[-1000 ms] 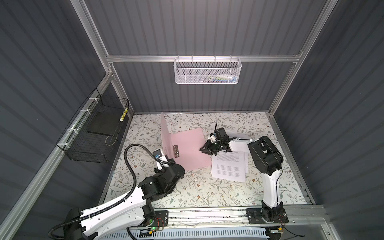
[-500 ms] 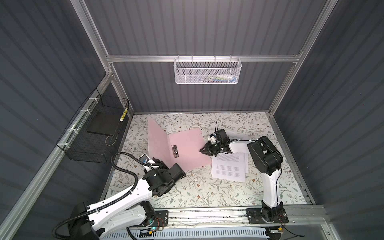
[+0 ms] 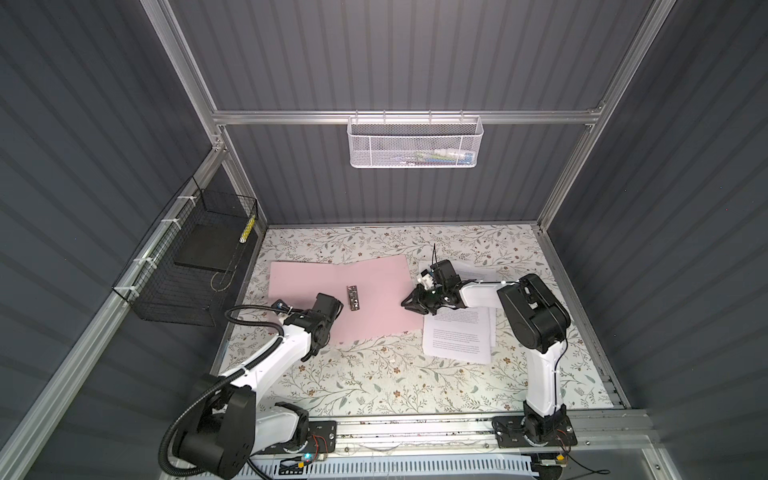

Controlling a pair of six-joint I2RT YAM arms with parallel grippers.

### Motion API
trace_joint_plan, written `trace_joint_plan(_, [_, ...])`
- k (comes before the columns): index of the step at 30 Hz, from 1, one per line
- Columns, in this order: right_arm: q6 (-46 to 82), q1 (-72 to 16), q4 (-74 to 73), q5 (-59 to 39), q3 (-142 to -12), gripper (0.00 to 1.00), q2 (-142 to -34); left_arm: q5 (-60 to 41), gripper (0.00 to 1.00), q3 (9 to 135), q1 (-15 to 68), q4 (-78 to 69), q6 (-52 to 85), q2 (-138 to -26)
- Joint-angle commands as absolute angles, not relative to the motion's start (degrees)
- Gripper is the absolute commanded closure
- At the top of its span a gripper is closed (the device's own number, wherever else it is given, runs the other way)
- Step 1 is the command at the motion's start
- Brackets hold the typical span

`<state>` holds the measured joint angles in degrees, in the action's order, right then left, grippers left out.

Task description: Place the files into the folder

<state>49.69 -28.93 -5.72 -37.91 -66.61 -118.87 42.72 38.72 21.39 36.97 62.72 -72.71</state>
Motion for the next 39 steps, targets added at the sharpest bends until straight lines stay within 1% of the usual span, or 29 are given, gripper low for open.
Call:
trace_joint_plan(1, [49.6,-29.4,-4.6,-37.5,-65.5,0.75,-119.0,37.2,0.59,39.3,20.5,31.4,56.3,-75.8])
trace_joint_plan(7, [51.8,-29.9,-8.0,-39.1,-63.5,0.75,-119.8,35.2,0.54,39.6,20.2,26.1,51.6,-78.6])
trace_joint_plan(12, [52.1,-30.0,-8.7,-39.2,-63.0,0.74,-119.9,33.2,0.47,38.2,20.2,22.5,49.2,-76.4])
trace_joint_plan(15, [51.7,-29.9,-8.1,-39.2,-63.4,0.73,-119.0,32.7,0.46,38.9,20.2,22.1,47.8,-75.6])
trace_joint_plan(24, [46.4,-30.0,1.9,-37.3,-69.5,0.69,-113.3,26.7,0.43,42.5,20.2,21.7,44.6,-70.8])
trace_joint_plan(31, [43.5,-29.9,7.4,-35.2,-73.4,0.62,-110.1,19.6,0.42,42.8,20.2,20.4,44.9,-66.2])
trace_joint_plan(34, [40.9,-30.0,10.2,-32.8,-74.6,0.59,-109.3,17.8,0.41,42.6,20.2,15.4,42.3,-67.8])
trace_joint_plan(36, [40.0,-29.9,11.9,-32.7,-76.1,0.59,-109.9,17.7,0.42,43.5,20.2,12.6,40.1,-71.1])
trace_joint_plan(39, [39.4,-29.9,12.7,-32.4,-77.0,0.59,-109.7,17.2,0.43,43.7,20.2,4.6,37.7,-77.1])
